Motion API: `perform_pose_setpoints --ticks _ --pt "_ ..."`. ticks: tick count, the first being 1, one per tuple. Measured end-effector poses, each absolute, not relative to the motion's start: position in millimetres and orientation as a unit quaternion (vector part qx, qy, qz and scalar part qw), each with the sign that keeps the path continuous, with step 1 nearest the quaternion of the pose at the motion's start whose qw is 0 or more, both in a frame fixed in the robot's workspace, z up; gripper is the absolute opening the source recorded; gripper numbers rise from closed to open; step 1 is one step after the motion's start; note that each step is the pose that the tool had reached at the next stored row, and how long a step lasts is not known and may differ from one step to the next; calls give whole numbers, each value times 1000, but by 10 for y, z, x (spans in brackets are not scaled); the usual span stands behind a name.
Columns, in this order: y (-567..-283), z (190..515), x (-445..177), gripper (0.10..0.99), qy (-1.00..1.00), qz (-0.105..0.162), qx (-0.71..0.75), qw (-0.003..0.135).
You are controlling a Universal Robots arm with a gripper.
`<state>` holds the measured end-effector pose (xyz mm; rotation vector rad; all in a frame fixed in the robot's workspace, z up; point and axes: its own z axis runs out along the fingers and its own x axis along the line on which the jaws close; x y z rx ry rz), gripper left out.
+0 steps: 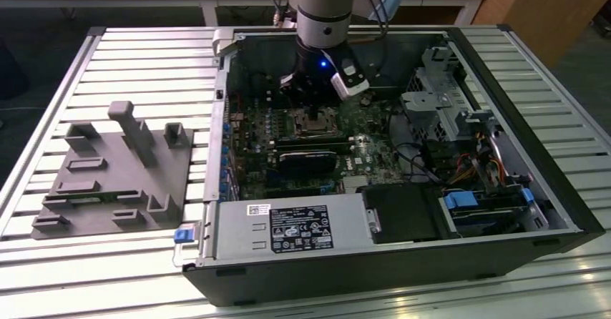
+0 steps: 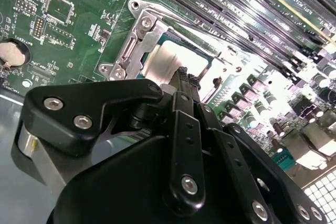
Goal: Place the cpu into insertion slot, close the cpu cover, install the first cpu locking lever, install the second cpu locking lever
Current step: 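Close the cpu cover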
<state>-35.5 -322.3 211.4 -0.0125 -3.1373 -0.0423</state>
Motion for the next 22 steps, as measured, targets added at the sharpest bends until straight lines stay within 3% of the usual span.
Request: perform_pose_setpoints --ticks 22 --pt "-3235 2052 -564 106 -999 -14 -35 2"
